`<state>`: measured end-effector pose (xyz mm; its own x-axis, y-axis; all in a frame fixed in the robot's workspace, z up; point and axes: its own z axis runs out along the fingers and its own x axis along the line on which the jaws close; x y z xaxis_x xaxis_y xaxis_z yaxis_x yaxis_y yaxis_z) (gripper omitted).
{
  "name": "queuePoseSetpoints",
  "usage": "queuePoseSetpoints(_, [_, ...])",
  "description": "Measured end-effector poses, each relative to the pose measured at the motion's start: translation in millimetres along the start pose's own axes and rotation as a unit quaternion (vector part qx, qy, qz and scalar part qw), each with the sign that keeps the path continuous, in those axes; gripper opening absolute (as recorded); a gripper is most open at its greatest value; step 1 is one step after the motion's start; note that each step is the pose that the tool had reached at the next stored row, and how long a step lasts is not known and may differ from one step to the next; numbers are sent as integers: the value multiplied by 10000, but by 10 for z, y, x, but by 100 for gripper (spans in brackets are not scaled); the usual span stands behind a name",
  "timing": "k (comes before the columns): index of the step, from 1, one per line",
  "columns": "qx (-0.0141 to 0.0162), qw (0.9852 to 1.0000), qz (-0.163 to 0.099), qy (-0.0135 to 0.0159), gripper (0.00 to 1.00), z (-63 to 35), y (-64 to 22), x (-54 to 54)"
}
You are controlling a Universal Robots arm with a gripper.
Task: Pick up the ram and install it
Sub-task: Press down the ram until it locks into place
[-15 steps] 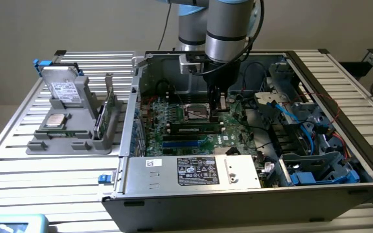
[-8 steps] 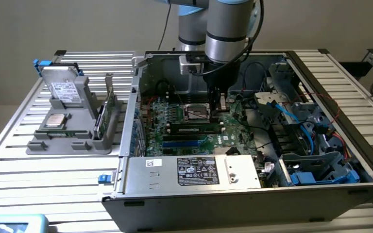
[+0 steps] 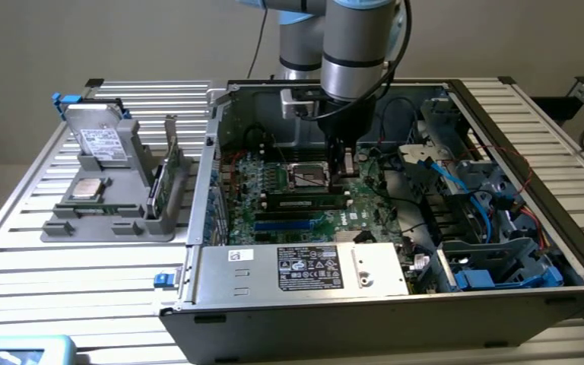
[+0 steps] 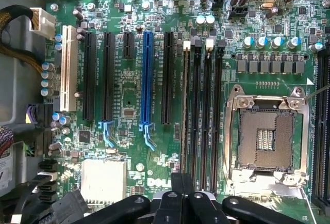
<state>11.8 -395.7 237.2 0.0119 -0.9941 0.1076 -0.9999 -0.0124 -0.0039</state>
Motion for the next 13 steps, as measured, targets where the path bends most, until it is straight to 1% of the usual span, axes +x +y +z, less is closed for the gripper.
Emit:
queuePoseSetpoints(4, [15, 10000, 55, 1, 11, 21, 0, -16])
queuePoseSetpoints(8, [17, 9999, 102, 0, 11, 32, 0, -28])
queuePoseSetpoints(13, [16, 9999, 103, 7, 11, 46, 3, -29])
